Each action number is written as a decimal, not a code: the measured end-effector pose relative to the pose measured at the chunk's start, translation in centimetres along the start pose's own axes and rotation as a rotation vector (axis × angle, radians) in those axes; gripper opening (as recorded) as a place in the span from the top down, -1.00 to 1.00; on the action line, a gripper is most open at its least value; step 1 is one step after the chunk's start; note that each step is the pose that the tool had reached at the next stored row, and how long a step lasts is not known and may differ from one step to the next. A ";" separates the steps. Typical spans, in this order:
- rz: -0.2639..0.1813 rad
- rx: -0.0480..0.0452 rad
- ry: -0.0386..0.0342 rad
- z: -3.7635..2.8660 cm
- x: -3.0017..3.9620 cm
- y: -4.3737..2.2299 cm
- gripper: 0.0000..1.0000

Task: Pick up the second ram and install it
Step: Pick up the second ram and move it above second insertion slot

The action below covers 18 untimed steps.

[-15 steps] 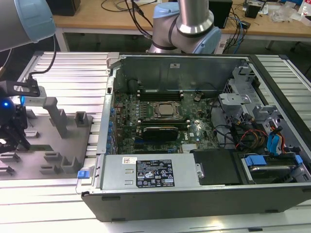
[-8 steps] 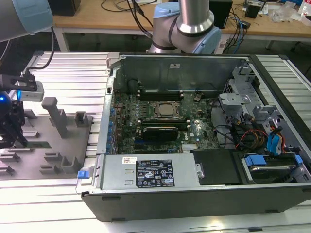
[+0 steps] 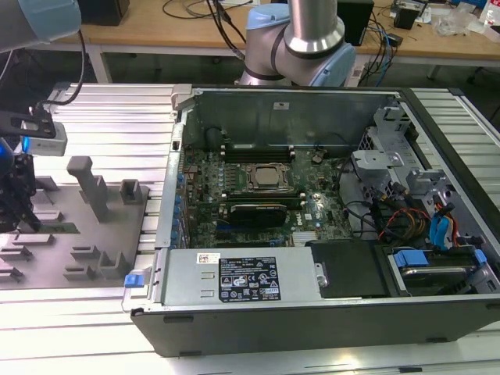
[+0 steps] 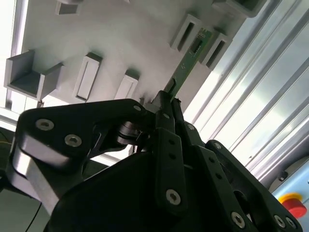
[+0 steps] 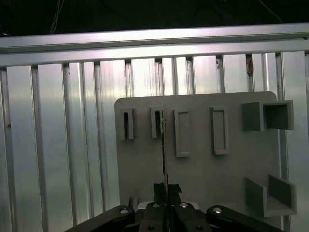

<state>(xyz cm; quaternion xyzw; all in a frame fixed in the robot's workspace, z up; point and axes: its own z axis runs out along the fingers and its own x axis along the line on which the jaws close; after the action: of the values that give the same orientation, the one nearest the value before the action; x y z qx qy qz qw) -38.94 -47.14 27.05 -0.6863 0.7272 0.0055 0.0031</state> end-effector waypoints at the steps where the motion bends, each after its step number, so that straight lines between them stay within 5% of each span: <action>1: 0.000 -0.0001 0.0001 -0.16 -0.01 0.00 0.73; 18: 0.000 0.0000 0.0003 -3.29 -0.21 0.02 0.73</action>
<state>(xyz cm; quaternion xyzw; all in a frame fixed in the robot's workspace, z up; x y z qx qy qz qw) -38.94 -46.97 30.35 -0.6863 0.7273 0.0054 0.0030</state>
